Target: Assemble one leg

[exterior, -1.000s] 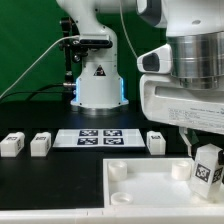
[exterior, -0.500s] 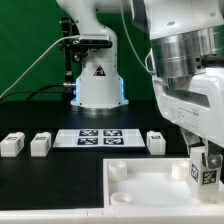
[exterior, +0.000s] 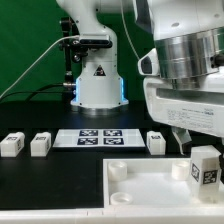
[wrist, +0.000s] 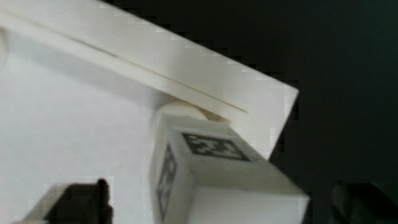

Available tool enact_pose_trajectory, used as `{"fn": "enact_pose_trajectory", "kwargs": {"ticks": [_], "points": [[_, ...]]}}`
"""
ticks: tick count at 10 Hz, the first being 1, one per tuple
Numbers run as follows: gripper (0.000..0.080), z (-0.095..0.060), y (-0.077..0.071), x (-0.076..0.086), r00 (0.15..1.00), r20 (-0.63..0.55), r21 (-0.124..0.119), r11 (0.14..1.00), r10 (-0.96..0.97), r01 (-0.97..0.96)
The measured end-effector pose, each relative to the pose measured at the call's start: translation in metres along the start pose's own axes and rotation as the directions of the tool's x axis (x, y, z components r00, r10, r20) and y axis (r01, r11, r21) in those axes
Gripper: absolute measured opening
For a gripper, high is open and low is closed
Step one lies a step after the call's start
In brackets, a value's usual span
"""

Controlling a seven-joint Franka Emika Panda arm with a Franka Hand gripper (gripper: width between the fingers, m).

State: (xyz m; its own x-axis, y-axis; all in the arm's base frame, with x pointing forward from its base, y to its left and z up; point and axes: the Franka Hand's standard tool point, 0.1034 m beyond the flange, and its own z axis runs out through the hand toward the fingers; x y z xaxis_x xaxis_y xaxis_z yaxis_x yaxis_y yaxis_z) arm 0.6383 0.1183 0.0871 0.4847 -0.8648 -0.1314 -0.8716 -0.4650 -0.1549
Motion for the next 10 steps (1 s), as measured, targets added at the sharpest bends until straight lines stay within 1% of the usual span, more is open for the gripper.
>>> {"fn": "enact_pose_trajectory", "kwargs": {"ticks": [1, 2, 3, 5, 6, 7, 8, 9, 10], "points": [[0.0640, 0.0006, -0.0015, -0.0004, 0.985, -0.006, -0.004, 0.985, -0.173, 0.173], [0.0640, 0.0018, -0.0029, -0.0035, 0.949, -0.012, -0.013, 0.949, -0.316, 0.315], [0.0648, 0.0019, -0.0041, -0.0056, 0.897, -0.013, -0.015, 0.897, -0.442, 0.441], [0.0649, 0.0024, -0.0030, -0.0040, 0.805, -0.010, -0.019, 0.805, -0.594, 0.594], [0.0649, 0.0031, -0.0027, -0.0037, 0.712, -0.008, -0.026, 0.712, -0.702, 0.702], [0.0649, 0.0051, -0.0023, -0.0028, 0.586, -0.007, -0.054, 0.586, -0.810, 0.809], [0.0649, 0.0069, -0.0013, -0.0020, 0.527, -0.003, -0.061, 0.526, -0.850, 0.848], [0.0649, 0.0069, -0.0015, -0.0024, 0.547, -0.004, -0.058, 0.547, -0.837, 0.835], [0.0554, 0.0071, -0.0014, -0.0023, 0.546, -0.003, -0.058, 0.545, -0.838, 0.836]]}}
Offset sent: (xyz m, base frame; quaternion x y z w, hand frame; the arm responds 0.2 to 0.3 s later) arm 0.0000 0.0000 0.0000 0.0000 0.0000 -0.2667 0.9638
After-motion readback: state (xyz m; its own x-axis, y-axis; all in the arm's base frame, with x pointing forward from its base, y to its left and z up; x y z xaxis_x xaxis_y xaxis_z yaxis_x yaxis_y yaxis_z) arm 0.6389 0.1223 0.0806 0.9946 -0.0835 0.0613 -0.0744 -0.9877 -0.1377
